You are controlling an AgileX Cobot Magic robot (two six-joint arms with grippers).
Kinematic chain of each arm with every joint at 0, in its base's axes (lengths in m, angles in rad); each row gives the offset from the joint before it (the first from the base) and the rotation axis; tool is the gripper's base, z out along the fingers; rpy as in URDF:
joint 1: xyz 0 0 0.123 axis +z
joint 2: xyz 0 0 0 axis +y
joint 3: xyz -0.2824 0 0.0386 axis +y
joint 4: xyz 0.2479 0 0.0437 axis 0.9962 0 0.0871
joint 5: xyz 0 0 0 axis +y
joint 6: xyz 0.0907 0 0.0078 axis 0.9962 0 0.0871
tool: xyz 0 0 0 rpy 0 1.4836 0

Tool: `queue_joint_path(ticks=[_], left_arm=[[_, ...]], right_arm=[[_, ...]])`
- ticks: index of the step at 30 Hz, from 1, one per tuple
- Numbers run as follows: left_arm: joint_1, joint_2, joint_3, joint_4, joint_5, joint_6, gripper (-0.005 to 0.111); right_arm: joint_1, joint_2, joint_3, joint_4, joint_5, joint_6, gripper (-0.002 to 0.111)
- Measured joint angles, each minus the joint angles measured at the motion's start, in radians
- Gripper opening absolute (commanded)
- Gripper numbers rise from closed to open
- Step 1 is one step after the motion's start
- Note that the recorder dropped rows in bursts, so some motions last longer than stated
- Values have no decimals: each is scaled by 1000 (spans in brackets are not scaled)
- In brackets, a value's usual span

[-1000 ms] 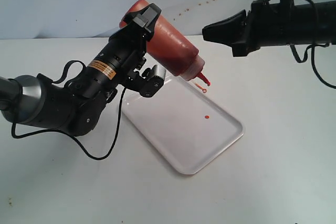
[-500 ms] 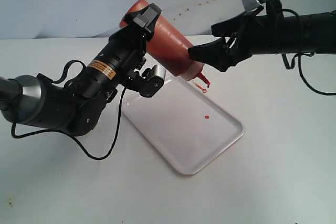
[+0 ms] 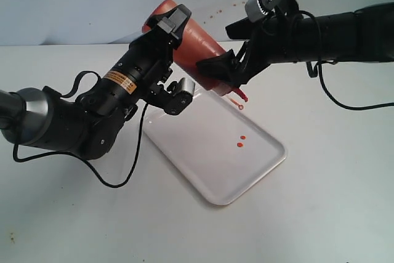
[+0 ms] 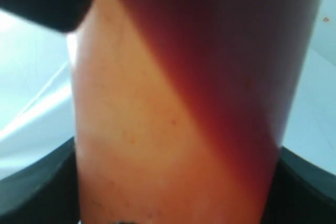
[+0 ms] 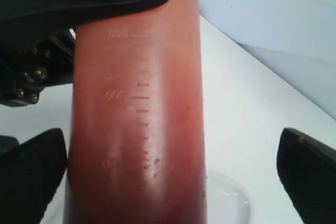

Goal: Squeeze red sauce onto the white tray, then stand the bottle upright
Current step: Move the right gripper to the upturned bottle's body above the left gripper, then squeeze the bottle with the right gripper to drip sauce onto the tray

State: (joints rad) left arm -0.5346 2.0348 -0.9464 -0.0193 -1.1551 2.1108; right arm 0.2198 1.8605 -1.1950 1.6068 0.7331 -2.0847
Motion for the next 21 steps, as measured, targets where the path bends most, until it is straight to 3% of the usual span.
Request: queue_joint_path(ticks=[7,10,12,19,21], left_arm=[[0,0,0,25,2,0,0],[0,0,0,25,2,0,0],[0,0,0,25,2,0,0],[0,0,1,19,4,6,0],[0,0,1,19,4,6,0]], right_arm=[[40,109,-67,2,0,30,105],[40,109,-69,2,0,32,97],[40,109,-69,0,0,39,81],[46,109,-69,-22,-5,39,3],[46,109,-69,-22,-5,39,0]])
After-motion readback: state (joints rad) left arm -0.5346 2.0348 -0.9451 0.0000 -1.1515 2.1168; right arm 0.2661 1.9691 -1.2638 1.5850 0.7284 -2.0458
